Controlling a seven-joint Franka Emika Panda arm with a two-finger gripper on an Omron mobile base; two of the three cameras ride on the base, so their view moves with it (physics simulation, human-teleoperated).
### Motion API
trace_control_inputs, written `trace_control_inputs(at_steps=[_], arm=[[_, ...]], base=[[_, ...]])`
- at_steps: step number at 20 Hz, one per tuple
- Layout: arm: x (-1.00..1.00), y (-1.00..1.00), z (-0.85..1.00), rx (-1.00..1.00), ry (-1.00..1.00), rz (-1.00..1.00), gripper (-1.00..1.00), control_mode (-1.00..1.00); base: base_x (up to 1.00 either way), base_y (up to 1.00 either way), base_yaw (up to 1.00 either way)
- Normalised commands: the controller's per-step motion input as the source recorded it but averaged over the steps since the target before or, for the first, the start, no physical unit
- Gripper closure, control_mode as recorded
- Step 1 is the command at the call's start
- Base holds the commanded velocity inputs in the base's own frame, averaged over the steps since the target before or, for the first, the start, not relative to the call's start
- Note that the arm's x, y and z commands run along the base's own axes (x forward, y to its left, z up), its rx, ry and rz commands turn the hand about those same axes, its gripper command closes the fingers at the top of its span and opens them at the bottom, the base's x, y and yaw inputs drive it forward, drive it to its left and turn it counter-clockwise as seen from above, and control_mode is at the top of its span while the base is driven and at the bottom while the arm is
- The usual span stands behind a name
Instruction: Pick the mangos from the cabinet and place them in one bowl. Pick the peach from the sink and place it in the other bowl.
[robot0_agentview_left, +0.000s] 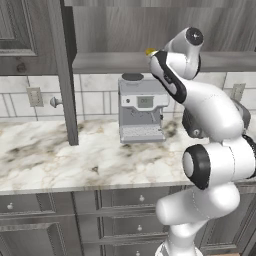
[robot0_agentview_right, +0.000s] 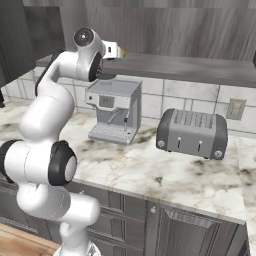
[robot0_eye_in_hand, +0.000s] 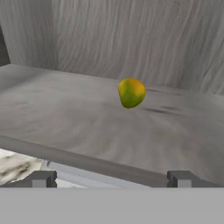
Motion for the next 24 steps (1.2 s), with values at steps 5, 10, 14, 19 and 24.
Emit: trace_control_inputs(at_steps=[5,10,14,19,24], arm=[[0.33,-0.04,0.0,0.0,0.0,0.0,-1.0,-1.0],[0.33,-0.04,0.0,0.0,0.0,0.0,-1.0,-1.0],[0.37,-0.05,-0.01,0.0,0.0,0.0,-1.0,-1.0],[0.37,-0.05,-0.04,0.0,0.0,0.0,-1.0,-1.0],[0.35,-0.05,-0.03,0.01,0.0,0.0,-1.0,-1.0]], base=[[0.0,0.0,0.0],[0.0,0.0,0.0],[0.0,0.0,0.0],[0.0,0.0,0.0],[0.0,0.0,0.0]])
